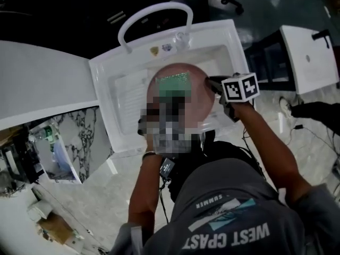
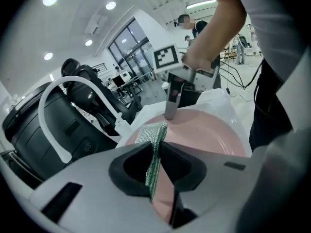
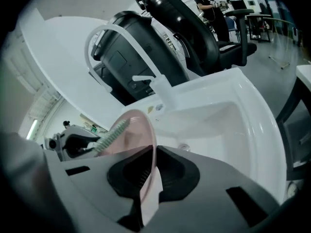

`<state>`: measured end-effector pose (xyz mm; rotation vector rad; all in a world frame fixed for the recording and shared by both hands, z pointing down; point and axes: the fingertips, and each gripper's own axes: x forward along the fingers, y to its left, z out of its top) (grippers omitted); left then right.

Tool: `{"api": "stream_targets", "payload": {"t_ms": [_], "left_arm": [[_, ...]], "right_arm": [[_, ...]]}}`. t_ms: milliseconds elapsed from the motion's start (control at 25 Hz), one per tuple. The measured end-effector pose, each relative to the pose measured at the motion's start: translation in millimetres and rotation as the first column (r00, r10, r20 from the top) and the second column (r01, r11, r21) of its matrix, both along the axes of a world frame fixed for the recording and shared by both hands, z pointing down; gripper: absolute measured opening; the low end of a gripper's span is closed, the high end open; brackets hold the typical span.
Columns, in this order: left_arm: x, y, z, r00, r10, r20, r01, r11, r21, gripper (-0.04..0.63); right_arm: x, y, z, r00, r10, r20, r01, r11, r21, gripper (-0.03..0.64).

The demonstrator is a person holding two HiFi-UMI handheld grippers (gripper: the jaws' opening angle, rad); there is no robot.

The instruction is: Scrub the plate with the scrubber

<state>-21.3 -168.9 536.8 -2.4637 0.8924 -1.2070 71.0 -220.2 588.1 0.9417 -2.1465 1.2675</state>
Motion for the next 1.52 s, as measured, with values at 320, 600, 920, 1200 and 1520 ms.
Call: {"api": "stream_targets", "payload": {"t_ms": [320,600,920,1200,1520], "left_arm": [[67.1,52.3,6.6,0.986,0.159,0.054,-0.155,0.986,-0.067,0.057],[70.6,93.5,6.4,0.982,0.142,0.121,-0.132,0.988,-0.085,0.057],[24.8,48.5,-18.1,0.986,-0.014,0.166,0.018,1.0,-0.024,0.055],[68.3,54.5,-19.3,0.988,0.107,0.108,-0.103,0.994,-0.046,0.054],[84.5,120.8,3.1,0.969,0.222,0.105,-0.207,0.969,-0.135,0.051]], "right_arm": [[22.3,7.6,-55.5,0.997,0.042,0.07,-0.048,0.995,0.088,0.051],[53.0,9.8,-73.9,0.998,0.03,0.056,-0.037,0.992,0.12,0.049],[37.3,37.7,-73.8,0.996,-0.036,0.081,0.028,0.995,0.091,0.049],[21.5,46.7,-80.1,0.995,-0.051,0.085,0.041,0.993,0.112,0.054],[49.1,32.7,-92.5,0.998,0.018,0.055,-0.026,0.987,0.158,0.054]]}}
